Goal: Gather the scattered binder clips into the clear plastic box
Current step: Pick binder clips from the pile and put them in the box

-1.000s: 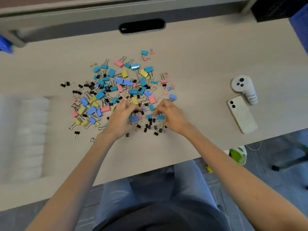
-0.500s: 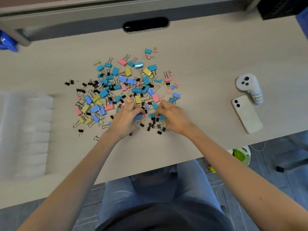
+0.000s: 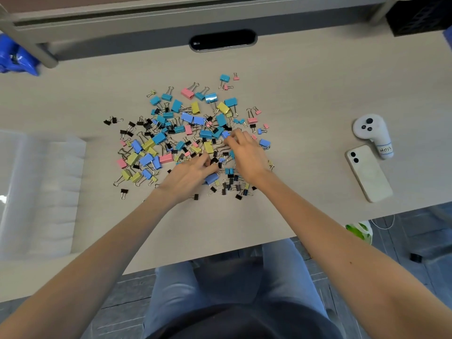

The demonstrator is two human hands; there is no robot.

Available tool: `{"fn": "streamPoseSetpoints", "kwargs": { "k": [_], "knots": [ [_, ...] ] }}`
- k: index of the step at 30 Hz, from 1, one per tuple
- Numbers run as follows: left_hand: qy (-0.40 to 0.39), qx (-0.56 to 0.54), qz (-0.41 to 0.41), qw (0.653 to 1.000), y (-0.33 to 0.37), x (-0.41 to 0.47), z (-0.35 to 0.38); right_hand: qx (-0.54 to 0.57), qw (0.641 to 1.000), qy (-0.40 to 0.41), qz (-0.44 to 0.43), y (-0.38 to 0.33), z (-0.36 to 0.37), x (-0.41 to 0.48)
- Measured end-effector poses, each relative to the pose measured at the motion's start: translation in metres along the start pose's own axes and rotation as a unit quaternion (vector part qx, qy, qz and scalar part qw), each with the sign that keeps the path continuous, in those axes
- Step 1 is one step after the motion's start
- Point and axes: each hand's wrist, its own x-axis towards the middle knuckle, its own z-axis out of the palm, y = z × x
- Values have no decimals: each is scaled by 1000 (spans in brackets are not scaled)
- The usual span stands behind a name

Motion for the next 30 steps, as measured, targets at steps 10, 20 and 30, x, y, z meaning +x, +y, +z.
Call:
{"fn": "streamPoseSetpoints", "kwargs": {
  "k": [10,20,30],
  "knots": [
    [60,17,38,997,4,2,1,42,999,-11,26,-3,5,9],
    [118,-405,-228,878,-1,5,-23,243,963,8,117,-14,-1,24],
    [115,-456,-327,820,-18,14,-31,549,781,-107,279,-24,-5,44]
  ]
}}
